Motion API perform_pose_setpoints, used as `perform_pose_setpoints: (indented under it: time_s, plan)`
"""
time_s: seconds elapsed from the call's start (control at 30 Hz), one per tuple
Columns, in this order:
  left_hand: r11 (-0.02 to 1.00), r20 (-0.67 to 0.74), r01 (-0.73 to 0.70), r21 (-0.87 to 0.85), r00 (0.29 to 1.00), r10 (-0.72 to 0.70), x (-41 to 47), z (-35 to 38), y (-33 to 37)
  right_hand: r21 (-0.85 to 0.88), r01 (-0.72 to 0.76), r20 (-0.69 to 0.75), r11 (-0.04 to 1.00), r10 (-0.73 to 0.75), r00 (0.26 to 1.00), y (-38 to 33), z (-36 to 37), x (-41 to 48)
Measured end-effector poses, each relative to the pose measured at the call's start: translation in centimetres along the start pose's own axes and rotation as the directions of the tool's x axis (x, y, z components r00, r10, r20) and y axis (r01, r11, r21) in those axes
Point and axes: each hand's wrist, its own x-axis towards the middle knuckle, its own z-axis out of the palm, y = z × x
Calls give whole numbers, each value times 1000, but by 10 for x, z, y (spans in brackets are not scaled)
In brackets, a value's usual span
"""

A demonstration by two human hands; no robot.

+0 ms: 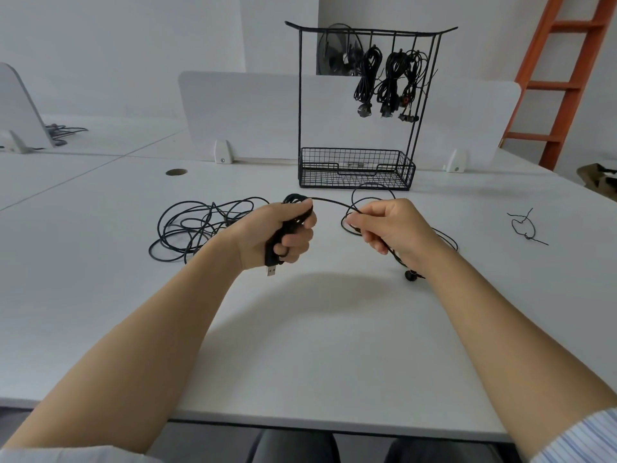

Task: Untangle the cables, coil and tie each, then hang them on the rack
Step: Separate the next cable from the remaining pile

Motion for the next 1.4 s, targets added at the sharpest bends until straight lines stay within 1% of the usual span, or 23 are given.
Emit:
perform_pose_setpoints:
  time_s: [0.03, 0.1, 0.2, 0.3, 0.37, 0.43, 0.53, 0.6, 0.67, 0.73, 0.83, 0.9, 0.97, 1.0, 1.07, 1.1, 1.13, 1.2, 1.23, 1.27, 1.3, 1.37, 1.4]
  plan:
    - [1000, 8, -8, -13, 1000, 8, -1, 1, 0, -29, 17, -6, 999, -17, 1000, -1, 1, -1]
    - [1000, -14, -22, 12, 1000, 22, 0, 3, 0, -202, 78, -4, 976, -81, 997, -1, 6, -2]
    - [993, -134, -81, 86, 987, 92, 5, 5, -3, -491, 185, 86, 851, -164, 983, -1, 20, -6]
    - [978, -253, -165, 125, 948, 193, 11, 5, -7, -558, 245, 134, 793, -206, 969, 0, 31, -8]
    - [974, -272, -220, 56, 935, 227, 13, 5, -8, -551, 255, 150, 795, -206, 967, 0, 33, -9]
    - [960, -320, -272, -71, 917, 237, 15, 4, -8, -598, 239, 160, 765, -178, 971, 0, 33, -10]
    - [875, -503, -376, -306, 844, 187, 19, -1, -5, -681, 238, 151, 692, -186, 971, 0, 30, -10]
    - [817, -647, -448, -363, 752, 125, 20, -11, -4, -708, 227, 138, 668, -185, 973, 1, 28, -9]
    - [781, -729, -496, -380, 680, 77, 19, -23, -4, -707, 212, 120, 674, -182, 976, 2, 26, -7]
    - [730, -729, -519, -443, 684, 44, 16, -28, -3, -666, 193, 93, 720, -176, 980, 4, 25, -5]
    - [634, -678, -545, -548, 734, 45, 12, -23, 0, -638, 168, 68, 752, -163, 984, 6, 24, -3]
    - [667, -620, -502, -550, 781, 76, 9, -16, 3, -656, 153, 70, 739, -142, 987, 7, 23, -2]
    - [782, -547, -424, -457, 827, 129, 7, -12, 6, -683, 142, 87, 716, -114, 990, 8, 22, -3]
    - [854, -524, -376, -359, 839, 149, 8, -11, 6, -695, 136, 91, 706, -101, 991, 8, 21, -3]
    - [976, -504, -217, -5, 843, 185, 6, -9, 5, -697, 108, 64, 709, -89, 994, 8, 18, -3]
    - [970, -483, -92, 224, 855, 192, 5, -5, 4, -691, 91, 34, 717, -93, 995, 8, 16, -2]
    - [896, -460, 51, 442, 870, 177, 3, 1, 4, -683, 71, -3, 727, -100, 995, 8, 13, -1]
    - [618, -449, 293, 729, 887, 108, 0, 14, 1, -656, 41, -76, 754, -121, 990, 9, 10, 1]
    - [500, -451, 357, 789, 890, 75, 1, 19, -1, -640, 37, -105, 767, -136, 985, 9, 9, 1]
    - [445, -440, 381, 810, 897, 33, 1, 22, -2, -630, 37, -124, 776, -148, 981, 9, 9, 1]
    - [472, -413, 370, 800, 911, -14, 1, 23, -2, -629, 44, -127, 776, -158, 979, 9, 9, 1]
    - [662, -315, 273, 698, 947, -59, 2, 22, -2, -645, 65, -102, 761, -170, 980, 8, 11, 0]
    - [719, -286, 239, 653, 956, -58, 1, 22, 0, -656, 77, -84, 751, -173, 981, 8, 12, -1]
